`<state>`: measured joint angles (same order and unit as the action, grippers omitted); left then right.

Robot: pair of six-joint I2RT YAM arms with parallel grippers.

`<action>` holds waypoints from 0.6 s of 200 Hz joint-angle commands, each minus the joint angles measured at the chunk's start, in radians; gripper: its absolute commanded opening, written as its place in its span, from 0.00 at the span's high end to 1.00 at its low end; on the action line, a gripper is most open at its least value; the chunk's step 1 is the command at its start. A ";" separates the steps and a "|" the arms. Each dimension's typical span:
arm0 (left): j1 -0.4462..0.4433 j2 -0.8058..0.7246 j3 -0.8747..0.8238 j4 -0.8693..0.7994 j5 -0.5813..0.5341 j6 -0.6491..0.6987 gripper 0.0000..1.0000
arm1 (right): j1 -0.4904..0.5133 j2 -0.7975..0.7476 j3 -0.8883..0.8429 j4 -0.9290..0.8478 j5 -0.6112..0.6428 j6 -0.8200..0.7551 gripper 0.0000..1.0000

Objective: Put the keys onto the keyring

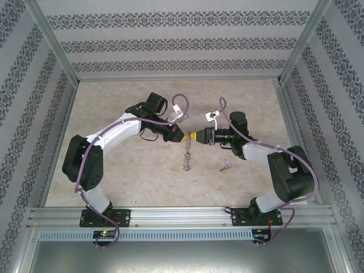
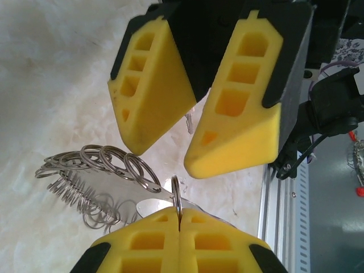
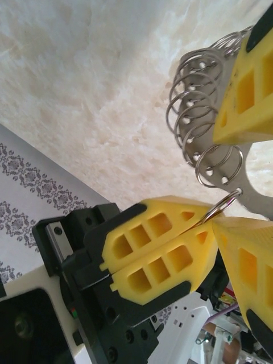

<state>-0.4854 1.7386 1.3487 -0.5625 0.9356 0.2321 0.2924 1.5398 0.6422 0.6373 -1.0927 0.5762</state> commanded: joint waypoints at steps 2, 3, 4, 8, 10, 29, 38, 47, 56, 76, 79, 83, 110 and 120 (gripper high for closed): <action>-0.012 0.007 0.022 -0.042 0.038 0.038 1.00 | 0.012 0.016 0.033 0.057 -0.038 -0.013 0.64; -0.012 0.008 0.023 -0.041 0.038 0.038 1.00 | 0.012 0.017 0.033 0.058 -0.038 -0.013 0.64; -0.013 0.008 0.023 -0.041 0.039 0.038 1.00 | 0.013 0.018 0.035 0.058 -0.038 -0.013 0.64; -0.013 0.009 0.023 -0.039 0.040 0.037 1.00 | 0.016 0.019 0.034 0.058 -0.038 -0.012 0.64; -0.014 0.010 0.023 -0.039 0.042 0.037 1.00 | 0.016 0.019 0.034 0.059 -0.039 -0.012 0.65; -0.013 0.012 0.023 -0.035 0.043 0.036 1.00 | 0.022 0.023 0.034 0.061 -0.041 -0.010 0.66; -0.013 0.013 0.023 -0.032 0.042 0.035 1.00 | 0.024 0.022 0.032 0.061 -0.039 -0.010 0.67; -0.014 0.012 0.021 -0.028 0.042 0.033 1.00 | 0.025 0.020 0.030 0.062 -0.042 -0.008 0.68; -0.014 0.013 0.021 -0.025 0.041 0.033 1.00 | 0.028 0.021 0.028 0.062 -0.043 -0.007 0.70; -0.014 0.013 0.021 -0.023 0.039 0.035 1.00 | 0.034 0.014 0.021 0.061 -0.043 -0.005 0.70; -0.013 0.013 0.022 -0.022 0.039 0.034 1.00 | 0.033 0.013 0.018 0.061 -0.040 -0.004 0.70; -0.013 0.014 0.022 -0.022 0.040 0.033 1.00 | 0.033 0.009 0.016 0.061 -0.037 -0.005 0.70; -0.013 0.021 0.031 -0.023 0.041 0.035 1.00 | 0.035 0.000 0.013 0.057 -0.040 -0.003 0.73; -0.014 0.021 0.032 -0.023 0.041 0.036 1.00 | 0.035 -0.003 0.013 0.056 -0.044 -0.002 0.76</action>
<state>-0.4854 1.7435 1.3491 -0.5697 0.9428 0.2367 0.3172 1.5539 0.6556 0.6483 -1.1057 0.5789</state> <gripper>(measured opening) 0.048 0.265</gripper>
